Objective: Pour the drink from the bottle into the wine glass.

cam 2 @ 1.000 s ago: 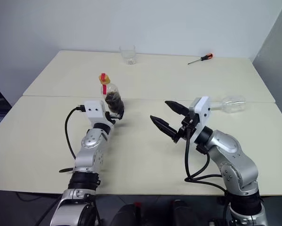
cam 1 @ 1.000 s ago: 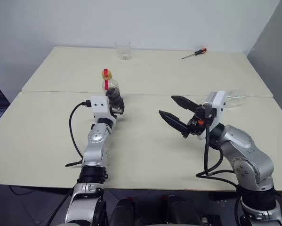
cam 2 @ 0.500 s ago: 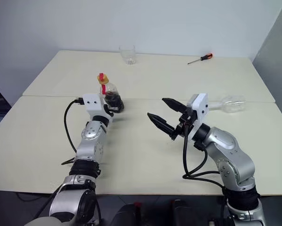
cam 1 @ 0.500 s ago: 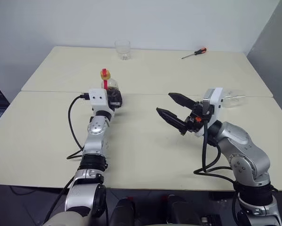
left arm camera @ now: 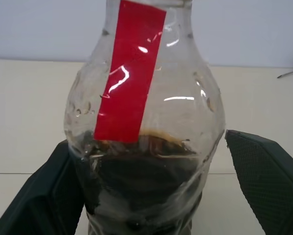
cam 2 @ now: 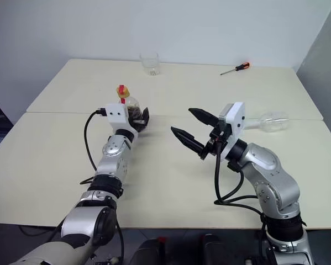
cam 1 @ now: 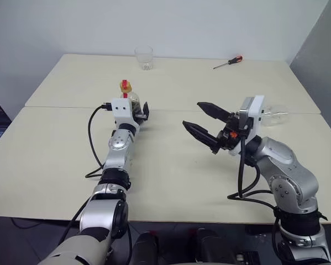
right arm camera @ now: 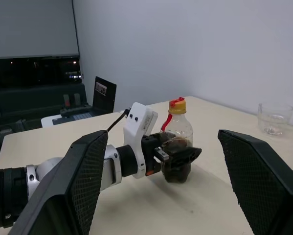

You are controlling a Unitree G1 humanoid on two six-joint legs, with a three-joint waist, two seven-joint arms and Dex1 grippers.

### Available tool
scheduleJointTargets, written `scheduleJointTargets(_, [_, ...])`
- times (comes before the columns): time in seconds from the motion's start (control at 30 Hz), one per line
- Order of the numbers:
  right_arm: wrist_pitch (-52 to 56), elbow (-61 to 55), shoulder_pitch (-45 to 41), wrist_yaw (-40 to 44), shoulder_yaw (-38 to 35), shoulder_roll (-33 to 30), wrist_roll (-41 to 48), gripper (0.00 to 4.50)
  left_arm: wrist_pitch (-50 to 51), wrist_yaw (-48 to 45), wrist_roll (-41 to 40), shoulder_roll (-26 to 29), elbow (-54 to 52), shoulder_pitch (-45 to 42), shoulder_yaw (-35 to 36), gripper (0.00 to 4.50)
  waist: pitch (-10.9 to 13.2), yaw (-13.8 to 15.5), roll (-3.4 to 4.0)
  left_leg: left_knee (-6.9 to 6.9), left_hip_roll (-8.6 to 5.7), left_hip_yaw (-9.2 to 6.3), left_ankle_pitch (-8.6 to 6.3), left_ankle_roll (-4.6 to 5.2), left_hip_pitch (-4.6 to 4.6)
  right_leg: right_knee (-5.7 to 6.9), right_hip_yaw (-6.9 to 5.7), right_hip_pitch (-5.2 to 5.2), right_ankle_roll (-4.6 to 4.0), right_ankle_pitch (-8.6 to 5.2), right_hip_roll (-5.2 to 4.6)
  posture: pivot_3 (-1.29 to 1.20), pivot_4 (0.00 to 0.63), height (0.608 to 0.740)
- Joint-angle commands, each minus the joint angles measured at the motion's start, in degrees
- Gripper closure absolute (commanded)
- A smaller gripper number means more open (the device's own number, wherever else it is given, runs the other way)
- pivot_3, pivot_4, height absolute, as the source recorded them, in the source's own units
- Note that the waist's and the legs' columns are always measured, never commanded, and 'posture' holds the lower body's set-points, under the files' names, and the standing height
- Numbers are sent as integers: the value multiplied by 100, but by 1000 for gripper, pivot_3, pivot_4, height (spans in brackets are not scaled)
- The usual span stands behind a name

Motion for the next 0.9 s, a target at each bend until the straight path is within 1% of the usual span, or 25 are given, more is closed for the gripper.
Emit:
scheduleJointTargets(0.03, [-120, -119, -105, -2, -132, -29, 111, 645, -327, -73, 28, 140, 199, -260, 55, 44, 0, -1, 0, 0, 0, 1, 0, 0, 0, 0, 0, 0, 0, 0, 0, 0, 150, 740])
scheduleJointTargets(0.4, [-101, -143, -120, -35, -151, -69, 105, 645, -768, -222, 53, 357, 1132, -649, 128, 44, 0, -2, 0, 0, 0, 4, 0, 0, -1, 4, -6, -4, 0, 0, 0, 0, 150, 740])
scheduleJointTargets(0.9, [-98, -129, -130, -40, -146, -106, 91, 645, -990, -425, 109, 394, 1566, -959, 117, 44, 0, -2, -1, 0, -1, 7, 0, 0, -1, 6, -7, -6, 0, 0, 1, 0, 150, 740])
